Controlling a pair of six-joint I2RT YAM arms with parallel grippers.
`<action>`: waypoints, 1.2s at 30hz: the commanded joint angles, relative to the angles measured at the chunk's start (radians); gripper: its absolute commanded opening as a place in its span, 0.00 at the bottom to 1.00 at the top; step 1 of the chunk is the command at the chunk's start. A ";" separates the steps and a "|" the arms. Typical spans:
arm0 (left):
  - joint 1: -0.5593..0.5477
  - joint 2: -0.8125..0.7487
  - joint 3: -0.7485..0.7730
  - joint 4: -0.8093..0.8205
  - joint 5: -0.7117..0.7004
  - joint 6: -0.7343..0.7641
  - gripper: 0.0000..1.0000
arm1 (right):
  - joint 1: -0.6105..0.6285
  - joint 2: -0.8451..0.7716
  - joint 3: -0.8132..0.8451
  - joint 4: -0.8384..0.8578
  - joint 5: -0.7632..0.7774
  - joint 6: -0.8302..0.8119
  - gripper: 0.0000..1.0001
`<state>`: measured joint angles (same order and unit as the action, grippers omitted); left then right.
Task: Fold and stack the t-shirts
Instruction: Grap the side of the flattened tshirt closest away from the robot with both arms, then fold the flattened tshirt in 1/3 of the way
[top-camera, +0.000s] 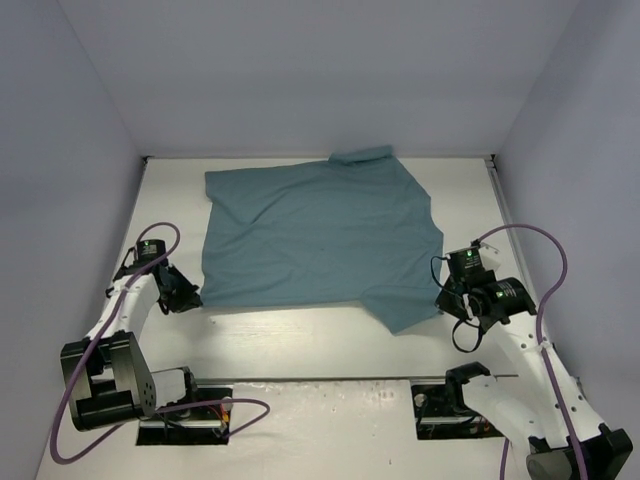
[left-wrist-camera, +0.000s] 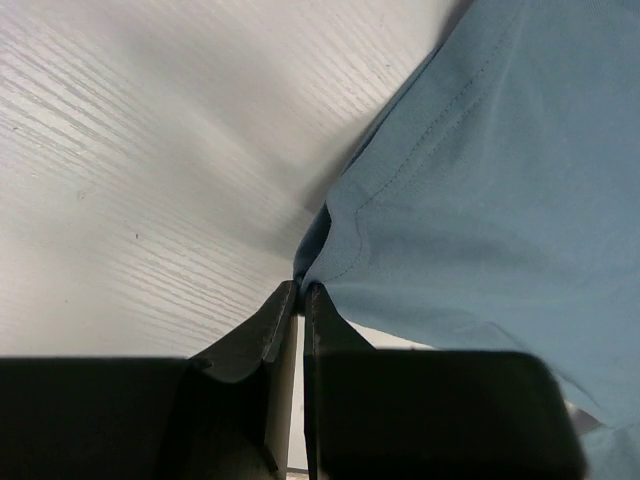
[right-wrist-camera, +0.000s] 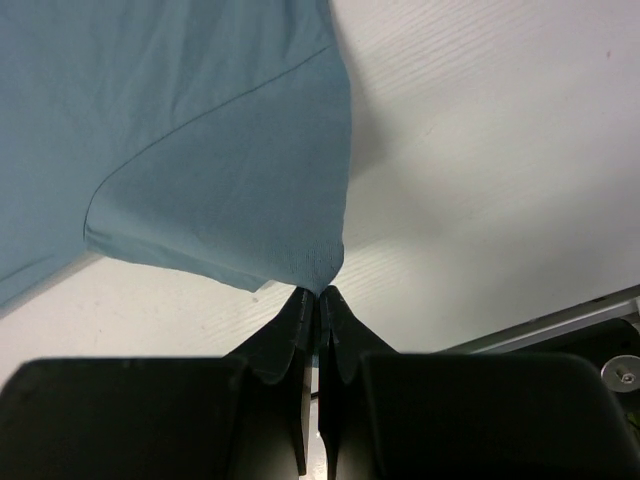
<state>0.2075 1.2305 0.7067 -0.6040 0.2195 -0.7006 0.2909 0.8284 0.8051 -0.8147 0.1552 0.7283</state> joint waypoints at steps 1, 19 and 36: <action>0.026 -0.021 0.015 -0.029 -0.008 0.024 0.00 | 0.007 0.016 0.054 -0.036 0.061 -0.008 0.00; 0.029 -0.202 0.010 -0.168 0.001 -0.038 0.00 | 0.007 0.241 0.313 -0.028 0.063 -0.136 0.00; 0.014 0.109 0.249 -0.078 -0.011 -0.025 0.00 | 0.002 0.592 0.648 0.053 0.087 -0.310 0.00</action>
<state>0.2256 1.2712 0.8781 -0.7306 0.2199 -0.7258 0.2905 1.3410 1.3618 -0.8074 0.2024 0.4839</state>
